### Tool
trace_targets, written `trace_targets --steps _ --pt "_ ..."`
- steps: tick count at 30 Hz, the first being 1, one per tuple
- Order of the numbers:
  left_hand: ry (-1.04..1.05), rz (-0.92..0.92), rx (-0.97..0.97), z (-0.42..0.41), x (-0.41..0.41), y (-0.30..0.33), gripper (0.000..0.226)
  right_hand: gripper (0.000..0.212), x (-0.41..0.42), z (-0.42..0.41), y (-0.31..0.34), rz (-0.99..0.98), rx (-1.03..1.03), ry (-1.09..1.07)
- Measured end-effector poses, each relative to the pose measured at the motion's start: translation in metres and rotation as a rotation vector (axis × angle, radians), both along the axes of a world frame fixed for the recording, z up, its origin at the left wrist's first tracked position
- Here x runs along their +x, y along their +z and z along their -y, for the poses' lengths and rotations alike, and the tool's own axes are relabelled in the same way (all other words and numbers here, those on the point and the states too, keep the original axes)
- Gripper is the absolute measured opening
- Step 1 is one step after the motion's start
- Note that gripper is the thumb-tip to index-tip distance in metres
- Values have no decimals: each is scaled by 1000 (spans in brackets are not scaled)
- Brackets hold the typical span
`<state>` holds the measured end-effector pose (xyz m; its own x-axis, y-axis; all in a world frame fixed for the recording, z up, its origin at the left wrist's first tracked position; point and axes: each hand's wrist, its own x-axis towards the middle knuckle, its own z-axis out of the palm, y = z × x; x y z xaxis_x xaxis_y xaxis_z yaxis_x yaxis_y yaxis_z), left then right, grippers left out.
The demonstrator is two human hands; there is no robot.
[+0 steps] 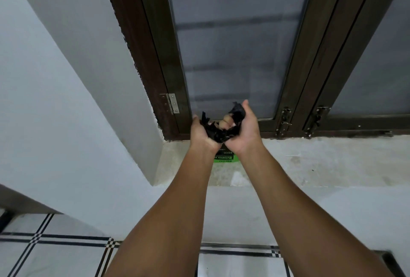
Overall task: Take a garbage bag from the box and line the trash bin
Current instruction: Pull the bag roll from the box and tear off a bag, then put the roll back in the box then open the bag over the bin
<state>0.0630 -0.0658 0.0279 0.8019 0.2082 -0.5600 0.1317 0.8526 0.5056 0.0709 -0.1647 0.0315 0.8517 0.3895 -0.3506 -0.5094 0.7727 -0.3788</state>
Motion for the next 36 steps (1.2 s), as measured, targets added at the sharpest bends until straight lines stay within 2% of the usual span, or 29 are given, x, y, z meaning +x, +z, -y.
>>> trace_targets --steps 2,4,6,7,10,13,15,19,20,23,26,29,30,32,36 --pt "8 20 -4 1 -7 -7 36 54 5 6 7 51 -122 84" --pt "-17 -32 61 -9 -9 -11 40 45 12 16 7 79 -328 123" --pt "-39 -103 184 -21 -5 -17 43 47 22 29 0 102 -654 121" --pt "-54 -132 259 -26 -4 -18 46 58 26 35 -6 131 -859 124" --pt "-120 -154 406 -32 -5 -21 62 74 34 49 -26 334 -1413 185" --pt "-204 -116 413 -31 -10 -22 66 61 39 65 -44 372 -1589 291" --pt "-233 -78 350 -30 -12 -24 56 46 42 76 -55 376 -1671 345" --pt "-274 -38 315 -24 -10 -28 45 20 43 94 -74 536 -1867 377" --pt "-284 -26 327 -22 -9 -30 44 20 41 98 -76 577 -1952 347" --pt "-300 21 348 -18 -7 -33 42 36 35 102 -76 750 -2196 144" --pt "-315 38 413 -13 -8 -36 46 30 28 99 -71 989 -2196 -147" --pt "-286 14 517 -10 -9 -39 46 11 17 85 -59 1137 -1919 -347" --pt "-276 19 508 -9 -9 -39 47 10 14 78 -54 1101 -1780 -355" --pt "-267 44 455 -9 -11 -38 50 18 7 64 -43 890 -1485 -296" --pt "-282 92 416 -12 -13 -39 51 45 1 47 -30 399 -968 151"
